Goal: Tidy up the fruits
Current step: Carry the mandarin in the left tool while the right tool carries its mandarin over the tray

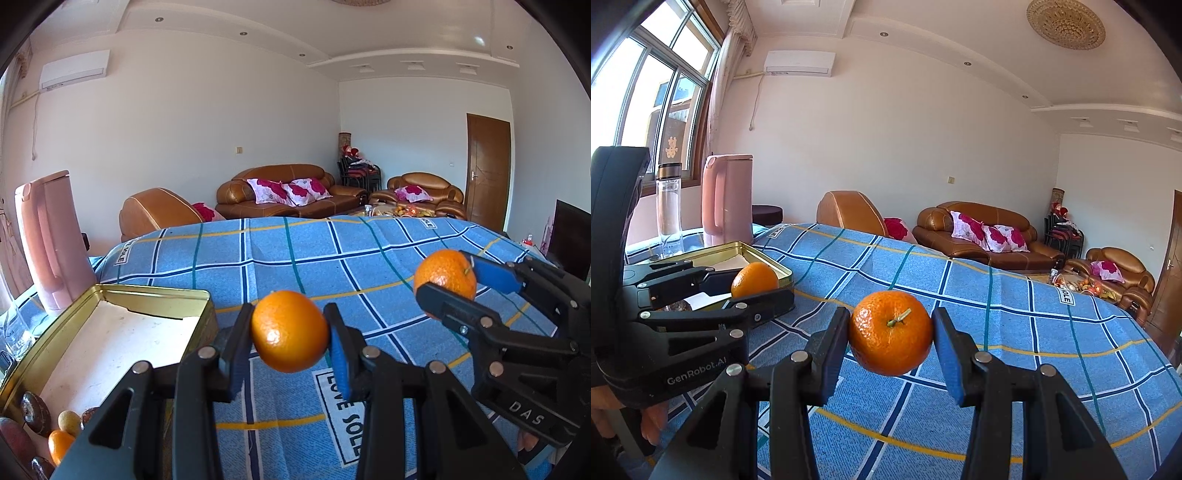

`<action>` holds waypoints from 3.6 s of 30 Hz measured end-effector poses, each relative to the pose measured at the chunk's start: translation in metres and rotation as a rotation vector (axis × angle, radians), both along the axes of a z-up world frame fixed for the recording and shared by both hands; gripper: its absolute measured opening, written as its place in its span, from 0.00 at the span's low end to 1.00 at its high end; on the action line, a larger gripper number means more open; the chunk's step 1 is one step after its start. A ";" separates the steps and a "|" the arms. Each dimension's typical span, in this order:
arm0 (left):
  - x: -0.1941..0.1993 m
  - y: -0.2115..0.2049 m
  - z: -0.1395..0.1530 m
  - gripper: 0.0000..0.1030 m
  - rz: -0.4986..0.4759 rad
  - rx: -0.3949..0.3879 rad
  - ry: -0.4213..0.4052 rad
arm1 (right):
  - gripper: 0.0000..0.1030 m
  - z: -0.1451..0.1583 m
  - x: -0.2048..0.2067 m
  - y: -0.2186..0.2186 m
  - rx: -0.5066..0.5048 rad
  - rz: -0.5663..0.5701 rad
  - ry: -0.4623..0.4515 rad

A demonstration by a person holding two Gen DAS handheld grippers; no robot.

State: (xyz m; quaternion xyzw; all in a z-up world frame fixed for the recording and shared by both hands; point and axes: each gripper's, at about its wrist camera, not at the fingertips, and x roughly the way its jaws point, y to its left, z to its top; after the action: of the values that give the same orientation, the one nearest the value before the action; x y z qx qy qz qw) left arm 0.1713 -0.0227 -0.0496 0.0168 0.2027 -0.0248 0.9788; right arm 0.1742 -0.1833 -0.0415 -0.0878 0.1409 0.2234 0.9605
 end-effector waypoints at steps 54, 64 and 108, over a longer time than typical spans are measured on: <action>-0.080 0.094 0.019 0.38 0.179 -0.010 -0.078 | 0.46 0.027 -0.059 0.094 0.022 0.226 -0.002; -0.086 0.118 0.018 0.38 0.233 -0.007 -0.076 | 0.46 0.031 -0.062 0.119 0.016 0.280 0.001; -0.093 0.194 -0.008 0.38 0.388 -0.026 0.025 | 0.46 0.012 -0.063 0.205 -0.072 0.421 0.085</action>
State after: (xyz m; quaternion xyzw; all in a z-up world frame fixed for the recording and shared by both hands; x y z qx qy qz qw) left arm 0.0782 0.1712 -0.0574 -0.0354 0.2141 0.1615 0.9627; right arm 0.1113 0.0213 -0.0293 -0.1401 0.1677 0.4173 0.8821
